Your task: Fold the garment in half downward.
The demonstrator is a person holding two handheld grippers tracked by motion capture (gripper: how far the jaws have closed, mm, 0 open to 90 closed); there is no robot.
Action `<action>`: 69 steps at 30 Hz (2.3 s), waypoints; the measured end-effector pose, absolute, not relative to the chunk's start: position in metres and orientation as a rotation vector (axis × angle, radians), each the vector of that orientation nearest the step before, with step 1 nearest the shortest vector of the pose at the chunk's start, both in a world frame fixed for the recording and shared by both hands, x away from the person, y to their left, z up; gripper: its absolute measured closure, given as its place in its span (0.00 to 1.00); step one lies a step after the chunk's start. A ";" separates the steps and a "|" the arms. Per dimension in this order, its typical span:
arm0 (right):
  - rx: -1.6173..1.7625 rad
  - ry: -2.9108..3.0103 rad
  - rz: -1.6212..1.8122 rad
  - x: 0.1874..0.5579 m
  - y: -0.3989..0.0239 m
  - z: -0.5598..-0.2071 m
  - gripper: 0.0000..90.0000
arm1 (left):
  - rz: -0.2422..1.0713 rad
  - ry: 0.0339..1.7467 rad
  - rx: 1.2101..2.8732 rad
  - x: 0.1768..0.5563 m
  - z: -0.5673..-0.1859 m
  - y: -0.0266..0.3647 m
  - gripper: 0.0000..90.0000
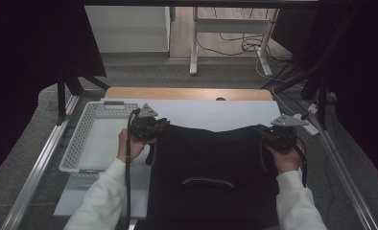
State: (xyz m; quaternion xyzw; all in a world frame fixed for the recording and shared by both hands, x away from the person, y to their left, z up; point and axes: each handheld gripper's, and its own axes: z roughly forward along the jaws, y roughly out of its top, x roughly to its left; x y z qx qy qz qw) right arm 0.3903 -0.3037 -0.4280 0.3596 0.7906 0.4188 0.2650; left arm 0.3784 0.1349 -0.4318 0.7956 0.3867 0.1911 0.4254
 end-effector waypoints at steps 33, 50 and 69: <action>0.956 2.061 1.153 0.406 -0.298 -0.405 0.84 | 0.534 0.978 1.950 0.396 -0.407 0.139 0.88; 0.929 2.025 1.155 0.415 -0.293 -0.382 0.84 | 0.577 0.973 1.924 0.405 -0.386 0.142 0.88; 0.917 2.013 1.163 0.418 -0.292 -0.375 0.84 | 0.585 0.974 1.922 0.409 -0.380 0.142 0.88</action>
